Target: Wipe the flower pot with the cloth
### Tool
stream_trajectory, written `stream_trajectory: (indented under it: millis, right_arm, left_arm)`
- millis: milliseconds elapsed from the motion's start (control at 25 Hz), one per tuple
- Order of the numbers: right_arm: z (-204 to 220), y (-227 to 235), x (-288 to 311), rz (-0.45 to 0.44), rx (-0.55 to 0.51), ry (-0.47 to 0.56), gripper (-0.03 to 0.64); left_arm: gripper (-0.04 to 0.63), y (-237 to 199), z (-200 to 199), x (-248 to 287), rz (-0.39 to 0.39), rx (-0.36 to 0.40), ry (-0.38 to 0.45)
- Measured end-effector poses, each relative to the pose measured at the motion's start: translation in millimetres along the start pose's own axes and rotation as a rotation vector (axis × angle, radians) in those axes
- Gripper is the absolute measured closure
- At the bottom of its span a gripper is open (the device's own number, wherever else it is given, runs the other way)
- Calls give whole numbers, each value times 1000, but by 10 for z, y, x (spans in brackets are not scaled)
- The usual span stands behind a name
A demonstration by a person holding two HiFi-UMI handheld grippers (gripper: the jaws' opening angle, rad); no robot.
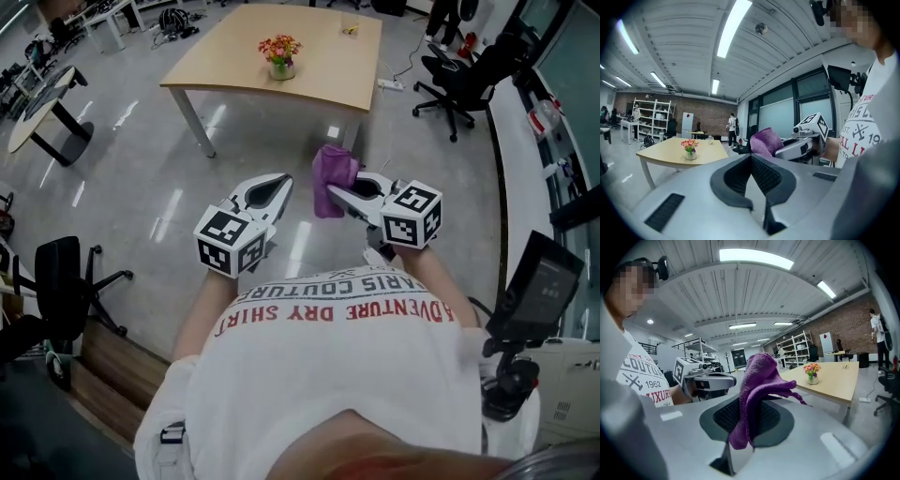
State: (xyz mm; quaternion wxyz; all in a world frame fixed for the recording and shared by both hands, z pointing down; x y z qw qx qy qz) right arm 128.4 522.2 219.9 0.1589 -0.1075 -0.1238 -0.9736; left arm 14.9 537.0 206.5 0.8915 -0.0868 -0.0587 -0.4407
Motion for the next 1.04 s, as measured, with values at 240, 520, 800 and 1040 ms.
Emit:
stream_trajectory:
  millis: [240, 520, 800, 1040]
  right_arm:
    - [228, -93, -392, -29, 18, 2, 572]
    - [220, -190, -562, -48, 1, 20, 572]
    - [343, -251, -729, -50, 12, 13, 572]
    - [297, -270, -761, -40, 3, 13, 572]
  left_arm:
    - [592, 481, 130, 46, -21, -18, -3]
    - [592, 665, 106, 47, -35, -28, -4]
    - [592, 875, 133, 81, -37, -3, -27]
    - [592, 909, 95, 15, -35, -14, -15]
Point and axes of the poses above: the fingertips, and each gripper's own axes: x forward along the fingers, y to its right, z out of its underside, the point moved 3 cm from there along -x, backward along the fingers, and after that the axes turned 1 degree about -x, right-handed, at the moved point
